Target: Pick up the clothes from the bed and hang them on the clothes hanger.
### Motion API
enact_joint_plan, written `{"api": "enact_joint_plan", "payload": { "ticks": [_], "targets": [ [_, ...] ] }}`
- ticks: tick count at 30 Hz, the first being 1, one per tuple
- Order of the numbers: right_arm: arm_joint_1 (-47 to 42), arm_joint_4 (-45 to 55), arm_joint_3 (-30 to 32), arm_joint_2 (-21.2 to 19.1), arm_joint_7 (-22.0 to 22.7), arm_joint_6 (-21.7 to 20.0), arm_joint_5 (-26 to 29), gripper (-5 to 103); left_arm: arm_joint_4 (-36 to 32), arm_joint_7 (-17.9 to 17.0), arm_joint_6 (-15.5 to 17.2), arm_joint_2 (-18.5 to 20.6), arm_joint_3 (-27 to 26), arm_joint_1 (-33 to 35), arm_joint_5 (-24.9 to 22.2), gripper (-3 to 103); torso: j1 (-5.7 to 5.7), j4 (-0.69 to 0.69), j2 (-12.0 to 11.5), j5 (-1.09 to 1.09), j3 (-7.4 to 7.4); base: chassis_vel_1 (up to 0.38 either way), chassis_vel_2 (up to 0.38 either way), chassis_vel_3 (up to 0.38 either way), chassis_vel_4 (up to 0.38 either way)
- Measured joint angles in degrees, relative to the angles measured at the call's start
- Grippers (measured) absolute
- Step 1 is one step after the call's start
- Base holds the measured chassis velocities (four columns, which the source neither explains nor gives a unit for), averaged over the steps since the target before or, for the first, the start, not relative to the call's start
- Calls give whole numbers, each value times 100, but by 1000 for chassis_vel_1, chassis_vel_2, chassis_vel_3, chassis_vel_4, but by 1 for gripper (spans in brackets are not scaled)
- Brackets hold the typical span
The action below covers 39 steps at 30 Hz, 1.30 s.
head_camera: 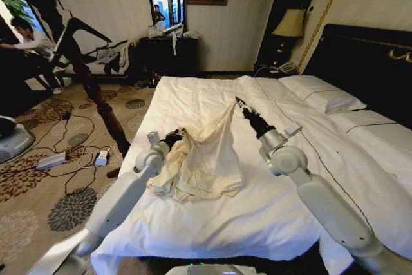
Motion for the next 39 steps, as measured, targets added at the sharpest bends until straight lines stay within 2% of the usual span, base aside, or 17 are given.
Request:
{"api": "enact_joint_plan", "payload": {
  "ticks": [1,2,4,7,10,11,15,18,19,21,22,26,30,34,39],
  "targets": [
    [29,50,43,-15,-43,26,80,0,22,36,-13,69,-56,80,51,56,0,1,0,-1,0,0,0,0,0],
    [72,114,79,-34,-106,62,171,0,41,61,-45,156,-142,197,164,67,-1,0,0,-1,0,0,0,0,0],
    [108,152,96,-41,-143,89,223,0,43,66,-55,195,-176,259,246,67,-1,-1,0,0,-1,0,0,0,0],
    [226,263,106,-44,-236,171,382,0,43,70,-75,247,-209,420,553,83,-1,-1,0,0,-1,0,0,0,0],
    [295,345,121,-43,-292,229,489,0,79,55,-118,248,-250,492,715,89,-1,-2,0,-1,-1,0,0,0,0],
    [328,396,134,-50,-331,271,535,0,96,12,-125,244,-294,555,781,98,-1,-2,1,0,-1,0,0,0,0],
    [342,495,185,-113,-395,321,580,0,3,-87,-155,246,-451,797,877,100,-1,-3,0,0,-1,0,0,0,0],
    [341,573,234,-244,-412,326,586,0,-617,-36,-208,353,-620,1456,1051,100,-1,-2,0,2,-1,0,0,0,0],
    [341,573,234,-244,-412,326,586,0,-617,-36,-208,353,-620,1456,1051,100,-1,-2,0,2,-1,0,0,0,0],
    [328,640,327,-333,-414,326,627,0,-1073,160,-398,423,-649,2033,1535,100,-2,1,1,1,-2,0,0,0,0],
    [328,640,327,-333,-414,326,627,0,-1073,160,-398,423,-649,2033,1535,100,-2,1,1,1,-2,0,0,0,0],
    [256,742,388,-395,-417,326,639,0,-1237,269,-793,231,-590,2535,2345,100,-2,1,1,2,-1,0,0,0,0],
    [148,825,354,-406,-421,324,574,0,-1002,190,-903,29,-459,2336,2458,100,-2,-2,1,0,-1,0,0,0,0],
    [57,946,270,-397,-437,315,464,0,-575,140,-918,-307,-152,1778,2530,100,-1,-5,1,2,-1,0,0,0,0],
    [104,954,131,-398,-479,310,396,0,-683,259,-999,-606,273,1630,2718,100,0,-1,1,0,0,0,0,0,0]
  ]
}}
